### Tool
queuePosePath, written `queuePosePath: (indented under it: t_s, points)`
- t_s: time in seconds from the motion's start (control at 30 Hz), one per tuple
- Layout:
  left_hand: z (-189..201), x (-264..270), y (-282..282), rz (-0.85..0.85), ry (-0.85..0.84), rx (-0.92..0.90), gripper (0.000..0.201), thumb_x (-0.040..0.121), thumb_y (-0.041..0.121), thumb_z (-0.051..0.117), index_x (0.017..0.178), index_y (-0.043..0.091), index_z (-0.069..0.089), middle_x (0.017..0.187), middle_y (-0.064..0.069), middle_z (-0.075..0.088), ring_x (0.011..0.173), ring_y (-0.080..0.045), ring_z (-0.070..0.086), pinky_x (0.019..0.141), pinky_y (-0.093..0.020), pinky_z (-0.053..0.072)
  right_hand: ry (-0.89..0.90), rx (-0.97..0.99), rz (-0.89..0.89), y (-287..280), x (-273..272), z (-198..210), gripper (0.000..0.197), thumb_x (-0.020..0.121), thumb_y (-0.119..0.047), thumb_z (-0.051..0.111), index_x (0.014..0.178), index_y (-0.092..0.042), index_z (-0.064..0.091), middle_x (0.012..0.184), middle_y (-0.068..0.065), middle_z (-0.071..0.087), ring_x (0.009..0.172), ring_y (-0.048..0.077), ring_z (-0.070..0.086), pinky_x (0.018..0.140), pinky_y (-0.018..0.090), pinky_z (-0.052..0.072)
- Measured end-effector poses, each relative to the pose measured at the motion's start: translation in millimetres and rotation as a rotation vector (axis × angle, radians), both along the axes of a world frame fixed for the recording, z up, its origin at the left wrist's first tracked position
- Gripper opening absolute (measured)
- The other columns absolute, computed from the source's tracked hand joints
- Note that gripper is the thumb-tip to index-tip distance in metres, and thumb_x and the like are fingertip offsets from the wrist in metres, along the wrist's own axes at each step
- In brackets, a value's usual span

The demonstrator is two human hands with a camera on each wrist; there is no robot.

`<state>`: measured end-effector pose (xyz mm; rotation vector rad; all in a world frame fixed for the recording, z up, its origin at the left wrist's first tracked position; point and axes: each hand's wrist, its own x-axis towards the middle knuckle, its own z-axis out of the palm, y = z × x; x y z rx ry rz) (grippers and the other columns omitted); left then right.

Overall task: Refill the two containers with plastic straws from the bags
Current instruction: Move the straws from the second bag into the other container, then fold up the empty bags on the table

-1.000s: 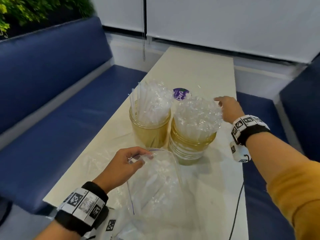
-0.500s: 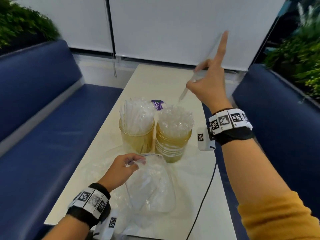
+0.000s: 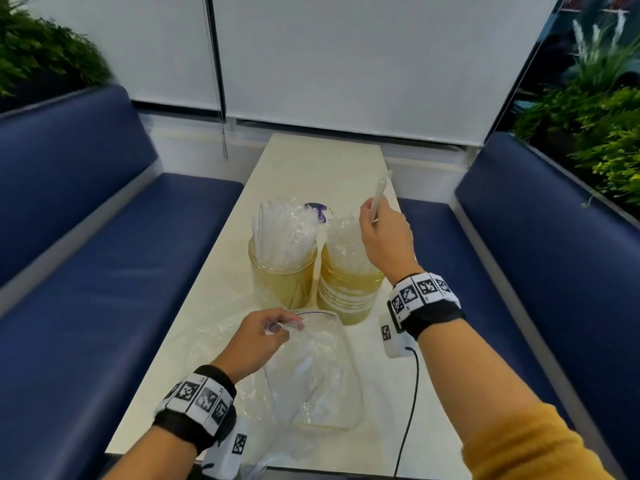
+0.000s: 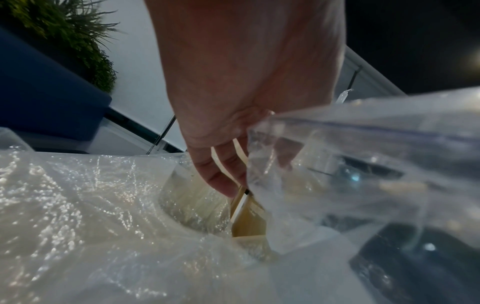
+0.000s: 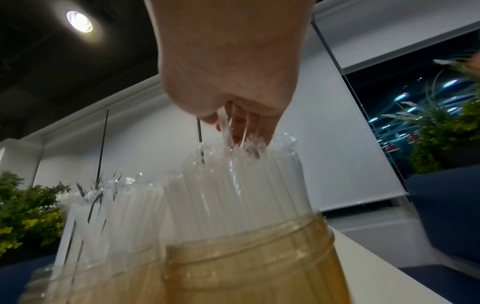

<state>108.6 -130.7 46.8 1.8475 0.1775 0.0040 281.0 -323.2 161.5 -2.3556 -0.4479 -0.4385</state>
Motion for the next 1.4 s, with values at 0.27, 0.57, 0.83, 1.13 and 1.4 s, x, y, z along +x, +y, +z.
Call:
queuePosePath:
  t_s: [0.27,0.57,0.83,1.13,1.4]
  points:
    - [5,-2,0,-0.010,-0.008,0.033,0.036,0.088,-0.007,0.059,0.099,0.020,0.078,0.104,0.012,0.077,0.098,0.007,0.065,0.090,-0.018,0.047,-0.340,0.219,-0.020,-4,17,24,0.078,0.091,-0.014,0.069,0.152,-0.030,0.024,0.107,-0.005,0.061,0.066,0.013,0.065,0.070,0.026,0.054]
    - [25,-8,-8,-0.059,-0.055,0.085,0.033,0.091,0.004,0.065,0.108,0.030,0.076,0.119,0.016,0.072,0.104,-0.009,0.063,0.087,-0.019,0.047,-0.010,-0.546,-0.011,-13,0,-34,0.046,0.108,-0.040,0.031,0.132,-0.017,0.063,0.161,0.014,0.032,0.148,0.032,0.027,0.119,0.048,0.028]
    - [88,-18,-22,-0.129,-0.231,0.076,0.042,0.093,-0.002,0.059,0.124,0.023,0.071,0.132,0.015,0.064,0.095,-0.013,0.066,0.061,-0.023,0.057,-0.144,-0.171,0.064,-36,-57,21,0.049,0.094,-0.064,0.046,0.108,-0.025,0.073,0.124,-0.002,0.059,0.116,0.016,0.051,0.094,0.039,0.046]
    - [157,-48,-23,-0.157,-0.541,-0.060,0.038,0.107,0.024,0.041,0.145,0.031,0.045,0.130,0.003,0.068,0.096,-0.024,0.068,0.073,-0.037,0.057,0.208,0.129,0.436,-54,-110,58,0.013,0.102,-0.020,0.057,0.107,-0.016,0.068,0.090,0.002,0.074,0.065,0.019,0.075,0.055,0.031,0.056]
    - [107,-38,36,0.238,0.119,0.153,0.057,0.100,0.061,0.041,0.132,0.018,0.058,0.111,0.002,0.071,0.112,-0.019,0.064,0.092,-0.033,0.043,0.114,0.515,0.479,-50,-118,49,0.019,0.107,-0.010,0.043,0.102,-0.020,0.059,0.089,0.005,0.065,0.066,0.016,0.076,0.063,0.032,0.063]
